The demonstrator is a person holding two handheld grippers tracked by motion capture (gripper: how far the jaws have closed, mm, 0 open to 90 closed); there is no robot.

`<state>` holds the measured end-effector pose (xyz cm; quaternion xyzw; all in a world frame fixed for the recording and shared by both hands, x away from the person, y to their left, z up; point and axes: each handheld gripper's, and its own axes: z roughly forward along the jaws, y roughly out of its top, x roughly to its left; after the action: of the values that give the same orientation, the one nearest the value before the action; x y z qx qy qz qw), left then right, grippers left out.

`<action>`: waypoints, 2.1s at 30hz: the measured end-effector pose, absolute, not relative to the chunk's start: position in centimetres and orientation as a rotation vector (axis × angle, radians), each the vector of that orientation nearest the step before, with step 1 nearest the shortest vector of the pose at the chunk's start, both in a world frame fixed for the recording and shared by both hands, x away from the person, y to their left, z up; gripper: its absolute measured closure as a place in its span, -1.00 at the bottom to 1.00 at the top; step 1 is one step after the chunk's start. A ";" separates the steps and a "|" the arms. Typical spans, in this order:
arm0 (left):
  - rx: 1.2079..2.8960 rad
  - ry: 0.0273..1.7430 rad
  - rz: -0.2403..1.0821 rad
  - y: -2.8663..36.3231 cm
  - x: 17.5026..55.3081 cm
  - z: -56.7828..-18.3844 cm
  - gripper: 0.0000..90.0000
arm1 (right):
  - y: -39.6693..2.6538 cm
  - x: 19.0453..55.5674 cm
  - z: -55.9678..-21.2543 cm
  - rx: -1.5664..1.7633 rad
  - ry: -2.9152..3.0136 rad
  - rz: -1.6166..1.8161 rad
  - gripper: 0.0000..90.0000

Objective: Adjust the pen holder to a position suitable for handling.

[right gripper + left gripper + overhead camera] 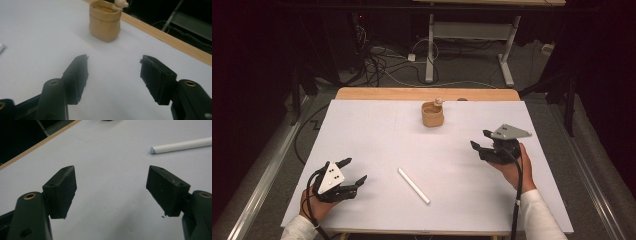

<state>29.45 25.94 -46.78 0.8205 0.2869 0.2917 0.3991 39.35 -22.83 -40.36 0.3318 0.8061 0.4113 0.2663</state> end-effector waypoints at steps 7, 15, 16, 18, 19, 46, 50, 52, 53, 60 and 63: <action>2.086 0.717 0.717 26.1 29.0 -47.2 -0.48 | -18.1 43.2 -37.8 0.809 2.303 1.085 -0.20; 2.093 0.730 0.709 26.1 28.8 -47.6 -0.52 | -13.8 47.1 -37.2 0.733 2.413 1.022 -0.13; 2.102 0.735 0.718 26.1 28.8 -47.7 -0.53 | -12.8 48.0 -37.2 0.725 2.433 0.999 -0.13; 2.100 0.740 0.713 26.1 28.8 -47.7 -0.58 | -12.2 48.6 -37.2 0.713 2.446 0.986 -0.13; 2.103 0.739 0.709 26.1 28.9 -47.8 -0.59 | -11.1 49.6 -37.2 0.709 2.476 0.943 -0.13; 2.142 0.717 0.651 26.6 28.6 -48.3 -0.59 | -5.1 56.6 -40.0 0.563 2.768 0.394 0.62; 2.137 0.718 0.646 26.6 28.6 -48.4 -0.59 | -5.2 56.6 -40.2 0.531 2.795 0.433 0.73; 2.135 0.717 0.644 26.6 28.6 -48.3 -0.59 | -5.2 56.6 -40.2 0.518 2.795 0.450 0.78; 2.134 0.715 0.646 26.6 28.5 -48.3 -0.59 | -5.2 56.5 -40.1 0.510 2.779 0.448 0.82; 2.129 0.708 0.654 26.5 28.3 -48.2 -0.59 | -5.5 56.3 -39.9 0.509 2.781 0.472 0.83; 2.126 0.710 0.651 26.5 28.4 -48.2 -0.59 | -5.7 55.7 -39.5 0.512 2.807 0.489 0.83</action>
<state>28.36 26.48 -48.20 0.8375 0.2796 0.2567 0.3931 55.75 -5.73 -39.54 0.1755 0.9623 0.1676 0.1229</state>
